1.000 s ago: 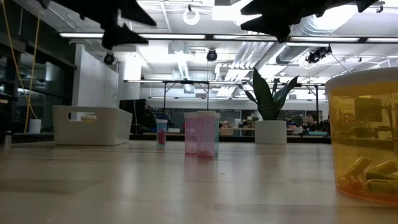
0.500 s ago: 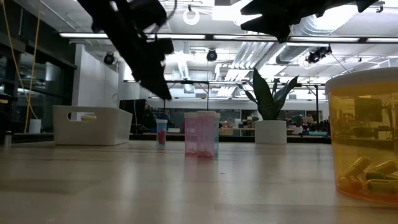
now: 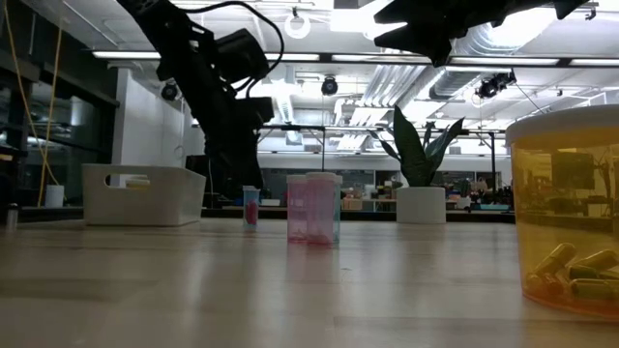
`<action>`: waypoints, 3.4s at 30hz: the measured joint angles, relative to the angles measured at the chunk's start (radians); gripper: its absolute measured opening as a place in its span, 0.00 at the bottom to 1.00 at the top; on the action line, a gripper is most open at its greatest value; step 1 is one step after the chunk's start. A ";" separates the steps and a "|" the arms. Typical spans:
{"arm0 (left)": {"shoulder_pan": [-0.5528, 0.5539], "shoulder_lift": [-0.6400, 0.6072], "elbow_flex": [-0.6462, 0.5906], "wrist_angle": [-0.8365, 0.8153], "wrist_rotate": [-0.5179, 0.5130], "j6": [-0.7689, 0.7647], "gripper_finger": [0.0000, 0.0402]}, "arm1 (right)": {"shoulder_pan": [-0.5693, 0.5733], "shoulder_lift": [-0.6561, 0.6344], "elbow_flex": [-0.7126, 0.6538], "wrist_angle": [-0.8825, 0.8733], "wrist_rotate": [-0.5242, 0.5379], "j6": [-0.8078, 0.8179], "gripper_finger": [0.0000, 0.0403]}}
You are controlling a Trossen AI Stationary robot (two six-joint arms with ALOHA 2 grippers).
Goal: Pick and place medicine bottles into bin by pill shape (circle, oval)
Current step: Put the blue capsule bottle into the gray bin, then put the blue tablet bottle into the transparent bin
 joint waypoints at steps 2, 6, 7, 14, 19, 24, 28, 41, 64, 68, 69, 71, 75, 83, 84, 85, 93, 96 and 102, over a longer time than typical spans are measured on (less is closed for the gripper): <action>0.000 0.000 0.000 -0.001 -0.007 0.000 0.63 | 0.000 0.000 0.000 0.000 0.000 0.000 0.50; 0.000 0.000 0.000 -0.001 -0.016 0.000 0.49 | 0.000 0.000 0.000 0.000 0.000 0.000 0.50; 0.000 0.000 0.000 -0.001 -0.016 0.002 0.46 | 0.000 0.000 0.000 0.000 0.000 0.000 0.50; 0.000 0.000 0.000 0.000 -0.016 0.026 0.28 | 0.000 0.000 0.000 0.000 0.000 0.000 0.50; 0.000 0.000 0.000 0.002 -0.016 0.027 0.24 | 0.000 0.000 0.000 -0.001 0.000 0.000 0.50; 0.000 -0.002 0.000 0.005 -0.018 0.035 0.24 | 0.000 0.000 0.000 -0.001 0.000 0.000 0.50; 0.008 -0.053 0.000 -0.003 -0.018 0.052 0.24 | 0.000 0.000 0.000 -0.001 0.000 0.000 0.50; -0.010 -0.533 0.000 -0.408 -0.132 -0.061 0.24 | 0.000 0.000 0.000 -0.001 0.000 0.000 0.50; -0.046 -0.715 -0.348 -0.392 -0.387 -0.456 0.24 | -0.019 0.000 0.000 -0.001 0.001 0.025 0.50; -0.047 -0.715 -0.349 -0.400 -0.384 -0.421 0.24 | -0.020 0.000 0.000 0.000 0.001 0.022 0.50; -0.047 -0.715 -0.349 -0.401 -0.381 -0.420 0.24 | -0.020 0.000 0.000 0.000 0.000 0.023 0.50; -0.047 -0.715 -0.349 -0.400 -0.381 -0.420 0.24 | -0.020 0.000 0.000 0.000 0.000 0.022 0.50; -0.047 -0.715 -0.349 -0.402 -0.376 -0.451 0.26 | -0.020 0.000 0.000 0.000 0.000 0.022 0.50; -0.047 -0.715 -0.349 -0.441 -0.357 -0.482 0.42 | -0.020 0.000 0.000 0.000 0.000 0.022 0.50; -0.047 -0.715 -0.349 -0.442 -0.357 -0.482 0.44 | -0.020 0.000 0.000 0.000 0.000 0.022 0.50; -0.047 -0.715 -0.348 -0.442 -0.357 -0.483 0.46 | -0.020 0.000 0.000 0.000 0.000 0.022 0.50; -0.047 -0.734 -0.186 -0.436 -0.296 -0.412 0.58 | -0.020 0.000 0.000 0.012 0.000 0.026 0.50; -0.058 -0.763 -0.117 -0.339 -0.265 -0.383 0.59 | -0.020 0.000 0.000 0.040 0.000 0.025 0.50; -0.155 -0.823 -0.134 0.120 -0.185 -0.286 0.59 | -0.020 0.000 0.000 0.060 0.000 0.018 0.50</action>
